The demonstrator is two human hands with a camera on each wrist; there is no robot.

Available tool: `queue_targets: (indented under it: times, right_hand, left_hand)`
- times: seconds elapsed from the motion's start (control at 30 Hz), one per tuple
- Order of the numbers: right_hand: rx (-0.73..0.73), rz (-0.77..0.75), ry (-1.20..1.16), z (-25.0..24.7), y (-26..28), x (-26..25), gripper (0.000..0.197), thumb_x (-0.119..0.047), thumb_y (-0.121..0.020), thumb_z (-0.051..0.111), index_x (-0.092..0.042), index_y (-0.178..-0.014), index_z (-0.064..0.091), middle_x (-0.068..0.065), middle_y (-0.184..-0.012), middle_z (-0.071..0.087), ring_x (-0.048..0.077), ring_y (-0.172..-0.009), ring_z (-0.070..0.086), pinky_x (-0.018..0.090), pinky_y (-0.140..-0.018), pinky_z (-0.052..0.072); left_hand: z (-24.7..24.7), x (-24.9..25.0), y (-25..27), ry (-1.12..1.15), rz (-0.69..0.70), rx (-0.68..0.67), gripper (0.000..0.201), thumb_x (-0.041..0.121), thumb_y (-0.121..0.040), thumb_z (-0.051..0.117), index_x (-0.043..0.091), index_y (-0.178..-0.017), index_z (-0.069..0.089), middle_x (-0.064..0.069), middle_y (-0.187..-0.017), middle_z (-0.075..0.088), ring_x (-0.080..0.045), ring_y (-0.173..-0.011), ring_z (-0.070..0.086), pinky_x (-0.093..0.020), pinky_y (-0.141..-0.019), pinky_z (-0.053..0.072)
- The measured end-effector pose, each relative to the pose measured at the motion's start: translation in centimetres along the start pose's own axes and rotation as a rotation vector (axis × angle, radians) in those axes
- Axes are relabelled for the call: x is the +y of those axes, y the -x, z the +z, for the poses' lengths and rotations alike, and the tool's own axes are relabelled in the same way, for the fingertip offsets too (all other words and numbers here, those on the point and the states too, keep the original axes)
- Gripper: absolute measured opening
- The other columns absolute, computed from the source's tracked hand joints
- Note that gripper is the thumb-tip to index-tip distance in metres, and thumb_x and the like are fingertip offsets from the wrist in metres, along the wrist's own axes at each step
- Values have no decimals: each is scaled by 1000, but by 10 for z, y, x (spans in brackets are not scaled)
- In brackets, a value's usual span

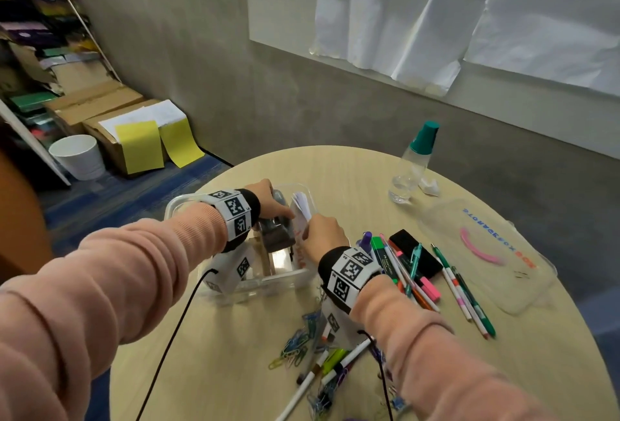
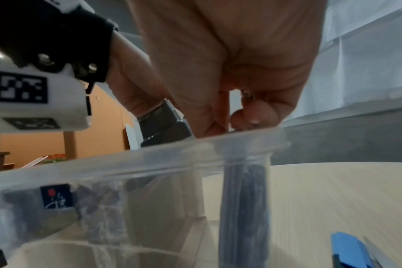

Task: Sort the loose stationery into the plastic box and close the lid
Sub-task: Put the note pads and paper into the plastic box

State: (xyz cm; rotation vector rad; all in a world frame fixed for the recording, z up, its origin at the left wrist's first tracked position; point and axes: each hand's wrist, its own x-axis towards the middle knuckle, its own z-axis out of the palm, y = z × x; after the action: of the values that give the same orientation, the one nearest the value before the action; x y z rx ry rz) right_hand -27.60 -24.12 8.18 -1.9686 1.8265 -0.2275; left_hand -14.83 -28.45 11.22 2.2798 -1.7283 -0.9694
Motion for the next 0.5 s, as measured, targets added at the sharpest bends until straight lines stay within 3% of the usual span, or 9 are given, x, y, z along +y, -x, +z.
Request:
queue_targets:
  times: [0.1,0.2,0.33,0.5]
  right_hand:
    - [29,14,50,2,1,3,23,-16,-95,45,-8,-106,63,13,-109,62,30,-112,45,44,-93,38]
    - [-4,18,-12,-1,-2,8,25,-11,-91,48,-5,-108,66,16,-108,64,33,-109,52,39,-94,46]
    - [-14,1,-7,-2,1,11,23,-10,-89,52,-2,-106,66,19,-106,65,34,-102,59,38,-88,50]
    - [-20,-14,25,5,10,11,24,-7,-91,47,-2,-105,65,20,-107,64,36,-104,57,38,-85,50]
  left_hand:
    - [7,5,2,-78,51,25,65,51,-64,76,17,-110,46,2,-79,51,-16,-71,54,-30,-64,47]
    - [14,12,4,-133,56,23,64,52,-61,78,17,-105,49,2,-78,54,-16,-73,54,-29,-64,45]
    - [22,21,7,-337,69,4,65,54,-63,76,12,-108,57,-4,-91,61,-19,-82,57,-29,-71,48]
    - [25,33,20,-737,133,-27,65,56,-82,56,14,-131,46,-7,-126,55,-24,-115,52,-33,-94,40]
